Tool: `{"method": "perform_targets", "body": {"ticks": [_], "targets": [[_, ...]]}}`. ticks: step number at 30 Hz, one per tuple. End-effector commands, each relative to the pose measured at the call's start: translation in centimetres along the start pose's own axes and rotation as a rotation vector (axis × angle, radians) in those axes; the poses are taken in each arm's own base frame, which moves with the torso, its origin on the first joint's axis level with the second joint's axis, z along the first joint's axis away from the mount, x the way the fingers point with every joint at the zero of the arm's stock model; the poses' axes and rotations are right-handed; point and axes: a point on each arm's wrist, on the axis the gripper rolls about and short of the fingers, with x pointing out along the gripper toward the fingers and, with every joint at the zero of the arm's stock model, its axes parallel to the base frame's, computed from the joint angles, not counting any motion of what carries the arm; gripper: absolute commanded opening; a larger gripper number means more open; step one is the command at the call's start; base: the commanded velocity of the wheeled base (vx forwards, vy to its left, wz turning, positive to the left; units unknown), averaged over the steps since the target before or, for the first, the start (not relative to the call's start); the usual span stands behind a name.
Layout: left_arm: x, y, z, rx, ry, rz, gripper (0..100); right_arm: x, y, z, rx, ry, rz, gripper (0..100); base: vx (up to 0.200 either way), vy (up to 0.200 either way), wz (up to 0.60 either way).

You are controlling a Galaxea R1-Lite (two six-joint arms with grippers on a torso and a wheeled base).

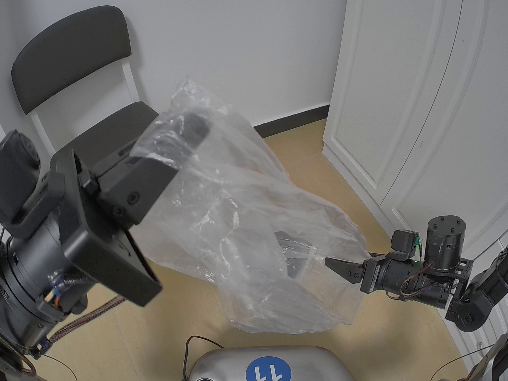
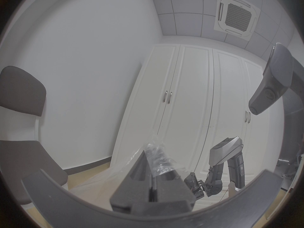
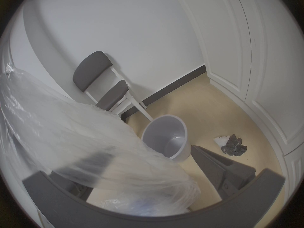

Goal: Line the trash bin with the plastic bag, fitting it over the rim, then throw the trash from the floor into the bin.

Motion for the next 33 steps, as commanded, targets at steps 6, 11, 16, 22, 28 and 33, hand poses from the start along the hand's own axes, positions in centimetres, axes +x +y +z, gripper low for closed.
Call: {"method": "perform_targets", "body": {"ticks": [6, 11, 16, 22, 28, 33], "targets": [[-0.2, 0.0, 0.3, -0.001, -0.024, 0.001, 0, -0.8, -1.2, 0.2, 0.01, 0.006, 0.01, 100, 0.0, 0.0, 0.0], [-0.2, 0.0, 0.3, 0.0, -0.023, -0.002, 0, -0.7, -1.5, 0.2, 0.017, 0.02, 0.022, 100, 0.0, 0.0, 0.0], [-0.2, 0.0, 0.3, 0.0, -0.023, -0.002, 0, -0.6, -1.6, 0.0, 0.019, 0.027, 0.016, 100, 0.0, 0.0, 0.0], [-0.2, 0.0, 0.3, 0.002, -0.024, 0.0, 0, -0.4, -1.8, -0.3, 0.018, 0.039, 0.005, 100, 0.0, 0.0, 0.0], [-0.3, 0.0, 0.3, 0.002, -0.023, -0.002, 0, -0.3, -1.6, -0.4, 0.013, 0.041, 0.008, 100, 0.0, 0.0, 0.0], [-0.2, 0.0, 0.1, 0.003, -0.017, -0.004, 0, -0.1, -1.3, -0.5, 0.011, 0.049, 0.019, 100, 0.0, 0.0, 0.0]]}}
